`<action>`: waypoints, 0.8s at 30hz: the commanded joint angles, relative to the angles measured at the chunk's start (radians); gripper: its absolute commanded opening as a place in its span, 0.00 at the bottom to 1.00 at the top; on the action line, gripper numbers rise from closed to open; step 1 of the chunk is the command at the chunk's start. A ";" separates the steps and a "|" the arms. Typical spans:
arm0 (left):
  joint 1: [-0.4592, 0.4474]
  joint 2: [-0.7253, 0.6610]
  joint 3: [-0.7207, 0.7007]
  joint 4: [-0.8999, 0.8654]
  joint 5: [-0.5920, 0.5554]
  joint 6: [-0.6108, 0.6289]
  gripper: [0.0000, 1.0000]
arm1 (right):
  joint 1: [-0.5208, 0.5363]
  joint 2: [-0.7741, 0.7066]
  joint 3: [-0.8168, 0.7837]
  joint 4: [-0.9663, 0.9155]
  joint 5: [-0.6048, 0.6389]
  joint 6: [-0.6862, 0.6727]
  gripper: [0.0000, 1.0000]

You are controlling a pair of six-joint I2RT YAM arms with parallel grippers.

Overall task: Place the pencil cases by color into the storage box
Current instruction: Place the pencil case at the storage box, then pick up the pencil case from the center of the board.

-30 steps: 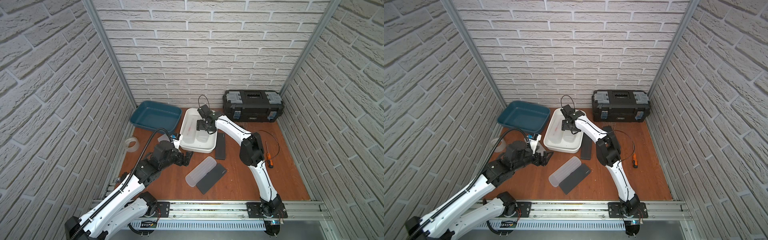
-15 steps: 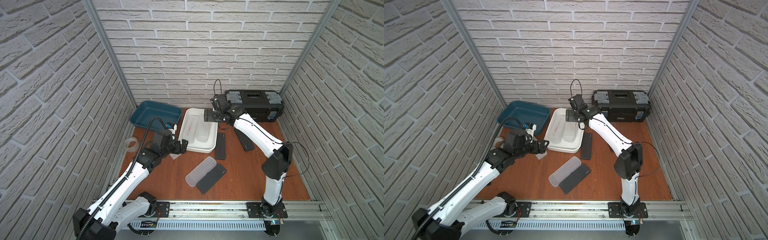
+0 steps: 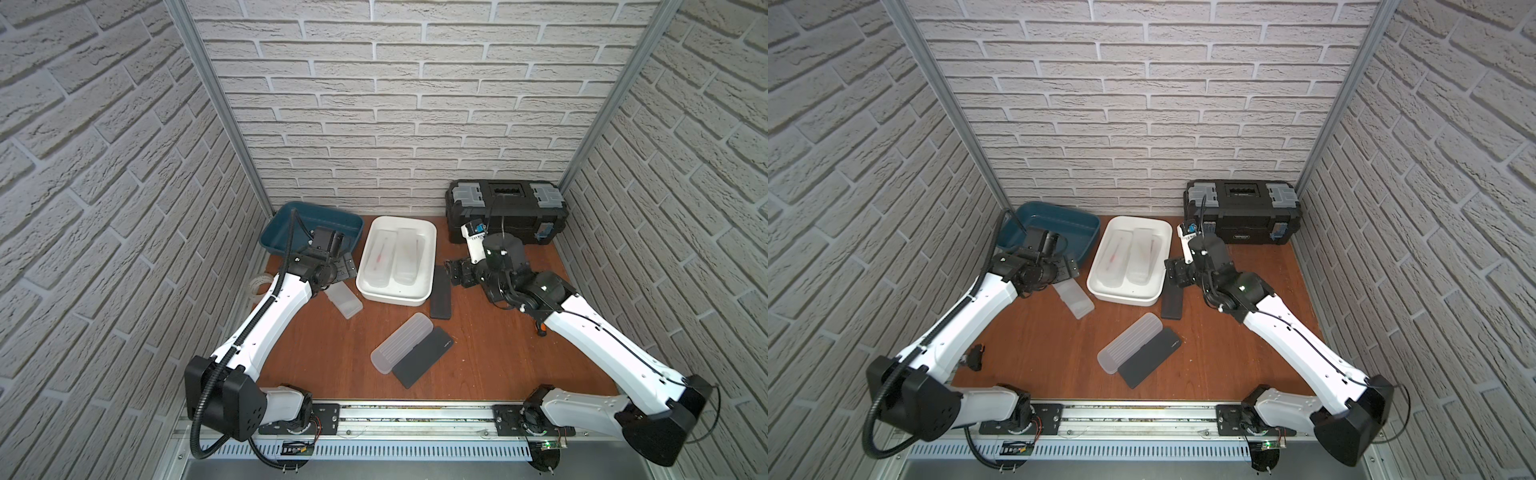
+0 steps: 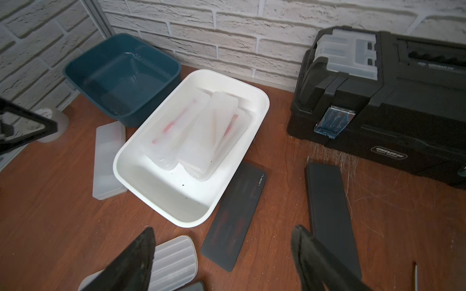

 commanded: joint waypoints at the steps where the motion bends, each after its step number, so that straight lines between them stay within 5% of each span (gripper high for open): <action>1: 0.041 -0.006 -0.039 -0.044 -0.023 -0.112 0.98 | 0.049 -0.084 -0.102 0.157 0.020 -0.089 0.84; 11: 0.086 0.001 -0.189 0.046 -0.019 -0.306 0.98 | 0.141 -0.224 -0.318 0.268 -0.011 -0.068 0.84; 17: 0.145 0.043 -0.151 -0.012 -0.029 -0.221 0.98 | 0.177 -0.221 -0.358 0.311 -0.032 -0.071 0.84; 24: 0.345 0.050 -0.136 -0.004 0.017 -0.018 0.98 | 0.196 -0.227 -0.411 0.372 -0.080 -0.066 0.84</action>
